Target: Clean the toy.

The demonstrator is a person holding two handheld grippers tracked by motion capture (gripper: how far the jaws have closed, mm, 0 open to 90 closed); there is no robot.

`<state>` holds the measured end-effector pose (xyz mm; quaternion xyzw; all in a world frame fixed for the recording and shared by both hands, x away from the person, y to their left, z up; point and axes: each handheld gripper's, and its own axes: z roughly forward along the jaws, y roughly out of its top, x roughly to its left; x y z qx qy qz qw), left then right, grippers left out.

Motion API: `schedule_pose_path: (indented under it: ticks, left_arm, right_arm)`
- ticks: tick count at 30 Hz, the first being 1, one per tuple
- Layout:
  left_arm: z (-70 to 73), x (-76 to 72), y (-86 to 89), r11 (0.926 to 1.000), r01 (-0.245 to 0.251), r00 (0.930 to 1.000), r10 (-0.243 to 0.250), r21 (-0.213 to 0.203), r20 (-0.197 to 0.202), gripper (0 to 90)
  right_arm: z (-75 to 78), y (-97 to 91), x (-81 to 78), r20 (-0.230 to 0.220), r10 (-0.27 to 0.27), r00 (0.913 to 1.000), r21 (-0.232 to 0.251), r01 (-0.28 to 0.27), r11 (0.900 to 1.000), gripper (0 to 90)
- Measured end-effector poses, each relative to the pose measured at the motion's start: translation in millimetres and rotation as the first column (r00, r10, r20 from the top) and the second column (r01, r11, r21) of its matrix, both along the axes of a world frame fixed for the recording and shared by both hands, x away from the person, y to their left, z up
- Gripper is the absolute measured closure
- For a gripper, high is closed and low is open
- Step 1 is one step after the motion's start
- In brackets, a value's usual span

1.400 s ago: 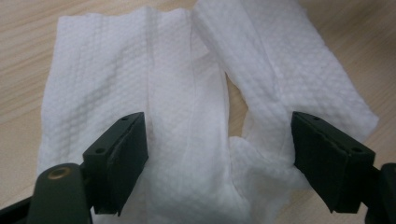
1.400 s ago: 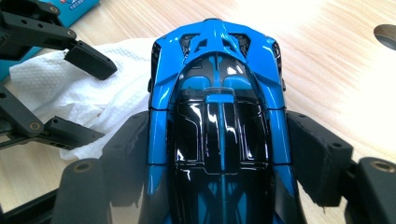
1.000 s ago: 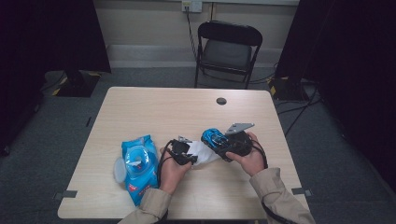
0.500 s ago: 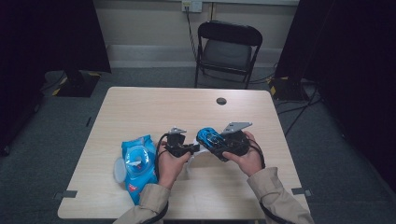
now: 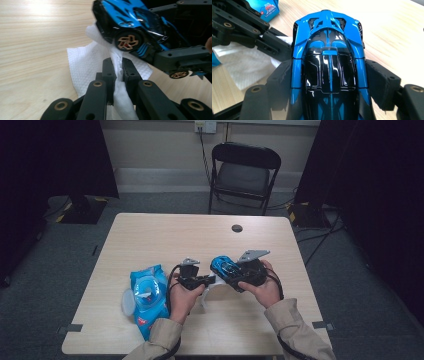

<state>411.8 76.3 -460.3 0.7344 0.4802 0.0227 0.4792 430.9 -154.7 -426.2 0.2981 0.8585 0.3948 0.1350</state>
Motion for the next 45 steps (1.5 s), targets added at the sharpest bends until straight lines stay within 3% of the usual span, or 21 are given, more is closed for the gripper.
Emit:
schedule_pose_path:
  ticks: [1,4,8,10,13,15,17,20,23,27,28,30,31,33,36,38,39,41,45]
  left_arm:
    - [-1.0,-0.4,0.8,0.9995,-0.003,1.0000,0.003,0.030,-0.003,82.2]
    - [-6.0,-1.1,1.4,0.9977,-0.008,0.9999,0.008,0.067,-0.011,80.4]
    - [-12.0,-3.6,-0.9,0.9906,0.002,1.0000,-0.001,0.137,-0.009,74.3]
    - [-12.8,-5.6,-3.4,0.9819,0.003,0.9999,-0.005,0.189,0.014,62.7]
    - [-8.4,-8.1,-3.0,0.9672,-0.037,0.9975,0.020,0.252,0.067,43.9]
    - [-6.3,-9.0,-0.5,0.9599,-0.068,0.9956,0.048,0.272,0.080,38.2]
    - [-6.9,-8.8,0.8,0.9526,-0.097,0.9946,0.083,0.288,0.063,28.8]
    - [-13.6,-7.2,0.5,0.9463,-0.127,0.9918,0.117,0.297,0.051,22.7]
    - [-20.3,-5.5,-3.8,0.9581,-0.115,0.9933,0.112,0.262,0.029,19.7]
    - [-26.1,-1.2,-10.3,0.9543,-0.106,0.9943,0.103,0.279,0.026,17.2]
    - [-28.2,0.6,-12.6,0.9473,-0.108,0.9942,0.104,0.302,0.028,17.8]
    - [-31.7,2.7,-14.8,0.9431,-0.108,0.9938,0.111,0.315,0.009,17.7]
    - [-32.6,2.8,-15.2,0.9398,-0.111,0.9937,0.111,0.323,0.019,17.8]
    - [-32.1,2.8,-17.9,0.9279,-0.110,0.9939,0.107,0.356,0.028,19.6]
    - [-30.3,2.1,-18.1,0.9037,-0.095,0.9954,0.083,0.417,0.047,28.4]
    - [-28.9,2.9,-14.7,0.9083,-0.093,0.9957,0.082,0.408,0.044,39.0]
    - [-27.9,3.2,-12.3,0.9123,-0.086,0.9963,0.076,0.401,0.040,50.1]
    - [-27.6,3.0,-7.9,0.9392,-0.069,0.9970,0.077,0.336,-0.008,70.5]
    - [-25.4,1.2,-6.6,0.9469,-0.062,0.9966,0.075,0.316,-0.032,81.0]
  right_arm:
    - [-0.1,-0.5,0.1,-0.002,-0.003,1.0000,-0.001,0.003,1.0000,28.4]
    - [-1.8,-3.6,1.3,-0.003,-0.011,0.9999,-0.004,0.011,0.9999,28.4]
    - [-5.5,-6.6,2.0,-0.008,-0.021,0.9997,-0.010,0.021,0.9997,28.4]
    - [-7.2,-7.6,2.4,-0.011,-0.026,0.9996,-0.011,0.026,0.9996,28.4]
    - [-8.6,-8.2,2.6,-0.013,-0.029,0.9995,-0.012,0.029,0.9995,28.4]
    - [-9.2,-8.7,2.3,-0.013,-0.028,0.9995,-0.012,0.028,0.9995,28.4]
    - [-10.0,-9.0,1.9,-0.014,-0.031,0.9994,-0.014,0.031,0.9994,28.4]
    - [-12.2,-9.6,2.0,-0.017,-0.034,0.9993,-0.014,0.034,0.9993,28.4]
    - [-13.8,-9.9,2.0,-0.020,-0.036,0.9992,-0.020,0.035,0.9992,28.4]
    - [-15.7,-10.8,2.7,-0.025,-0.038,0.9990,-0.025,0.038,0.9990,28.4]
    - [-16.0,-10.8,2.8,-0.025,-0.037,0.9990,-0.026,0.037,0.9990,28.4]
    - [-16.3,-11.1,2.2,-0.024,-0.038,0.9990,-0.024,0.038,0.9990,28.4]
    - [-16.4,-11.5,2.0,-0.025,-0.035,0.9991,-0.024,0.034,0.9991,28.4]
    - [-16.6,-12.3,1.4,-0.025,-0.038,0.9990,-0.025,0.037,0.9990,28.4]
    - [-16.9,-14.2,1.1,-0.027,-0.041,0.9988,-0.022,0.041,0.9989,28.4]
    - [-17.3,-14.9,1.4,-0.030,-0.041,0.9987,-0.020,0.040,0.9990,28.4]
    - [-17.4,-14.7,1.2,-0.029,-0.042,0.9987,-0.024,0.041,0.9989,28.4]
    - [-17.6,-14.3,1.3,-0.032,-0.040,0.9987,-0.019,0.040,0.9990,28.4]
    - [-18.0,-11.9,1.7,-0.033,-0.035,0.9988,-0.018,0.035,0.9992,28.4]
